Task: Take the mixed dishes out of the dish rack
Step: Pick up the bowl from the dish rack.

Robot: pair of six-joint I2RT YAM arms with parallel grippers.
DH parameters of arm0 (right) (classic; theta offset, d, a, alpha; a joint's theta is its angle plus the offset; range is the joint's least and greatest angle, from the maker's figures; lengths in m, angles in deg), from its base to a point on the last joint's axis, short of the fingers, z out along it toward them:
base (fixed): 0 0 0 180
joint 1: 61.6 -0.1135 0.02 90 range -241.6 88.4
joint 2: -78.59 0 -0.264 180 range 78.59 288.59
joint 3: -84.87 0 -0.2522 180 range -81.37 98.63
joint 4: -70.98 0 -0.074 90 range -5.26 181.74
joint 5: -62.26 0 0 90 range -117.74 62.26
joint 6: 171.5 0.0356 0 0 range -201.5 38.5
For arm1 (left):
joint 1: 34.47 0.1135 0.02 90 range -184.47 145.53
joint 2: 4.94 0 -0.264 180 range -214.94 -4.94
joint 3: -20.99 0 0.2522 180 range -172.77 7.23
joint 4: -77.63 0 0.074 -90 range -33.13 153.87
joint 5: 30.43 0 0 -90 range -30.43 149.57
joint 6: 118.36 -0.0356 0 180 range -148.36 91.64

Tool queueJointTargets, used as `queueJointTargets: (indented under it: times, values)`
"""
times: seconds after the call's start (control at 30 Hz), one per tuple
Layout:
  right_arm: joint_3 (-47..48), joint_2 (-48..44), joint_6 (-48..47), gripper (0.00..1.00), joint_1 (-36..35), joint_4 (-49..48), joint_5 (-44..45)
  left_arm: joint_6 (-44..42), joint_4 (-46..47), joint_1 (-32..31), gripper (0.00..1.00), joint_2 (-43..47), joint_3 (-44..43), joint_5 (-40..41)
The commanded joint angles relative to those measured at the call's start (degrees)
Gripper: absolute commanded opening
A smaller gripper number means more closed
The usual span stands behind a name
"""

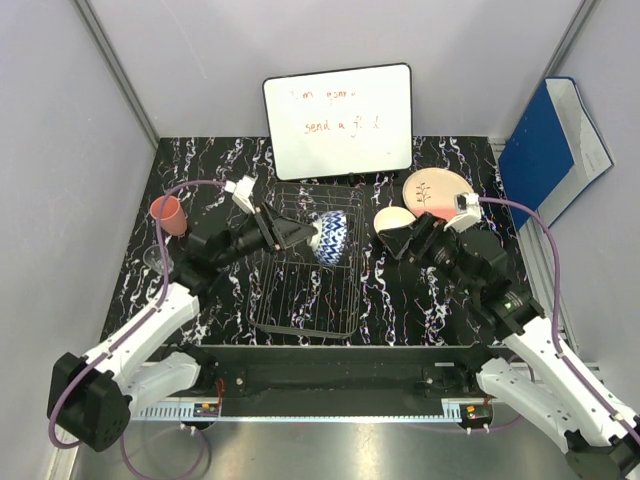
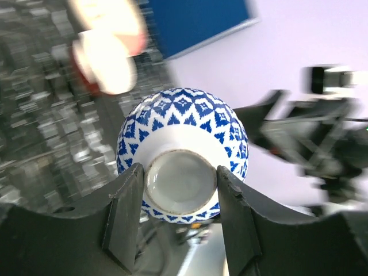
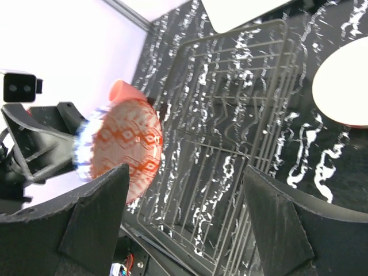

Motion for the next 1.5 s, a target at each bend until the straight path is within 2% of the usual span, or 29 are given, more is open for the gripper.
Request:
queueJointTargets:
  times: [0.0, 0.2, 0.23, 0.3, 0.37, 0.57, 1.1, 1.47]
  values:
    - [-1.2, -2.6, 0.9, 0.87, -0.4, -5.8, -2.5, 11.8, 30.3, 1.1, 0.00, -0.4, -0.3, -9.5]
    - [-3.9, -6.7, 1.8, 0.87, -0.4, -9.9, -3.5, 31.4, 58.9, 2.7, 0.00, -7.0, 2.1, -10.6]
    - [-4.3, -7.0, 2.0, 0.87, -0.4, -10.5, -4.1, 33.9, 66.9, 2.9, 0.00, -10.4, 2.4, -10.3]
    - [-5.6, -7.8, 2.6, 0.87, -0.4, -12.7, -5.0, 40.4, 74.4, 2.9, 0.00, -13.9, 2.5, -10.3]
    - [-7.0, -8.3, 3.3, 0.86, -0.4, -15.8, -6.1, 42.5, 80.2, 2.8, 0.00, -17.0, 3.1, -10.0]
    - [-7.8, -8.7, 3.5, 0.86, -0.4, -19.8, -7.4, 41.9, 79.9, 2.8, 0.00, -16.3, 3.7, -10.8]
    - [-8.1, 9.6, 8.3, 0.81, -0.4, -44.9, -17.4, 42.2, 79.6, 2.0, 0.00, -15.5, 3.8, -11.9]
    - [-5.5, 18.0, 8.9, 0.80, -0.4, -52.1, -19.7, 41.9, 79.6, 1.2, 0.00, -16.2, 4.1, -11.6]
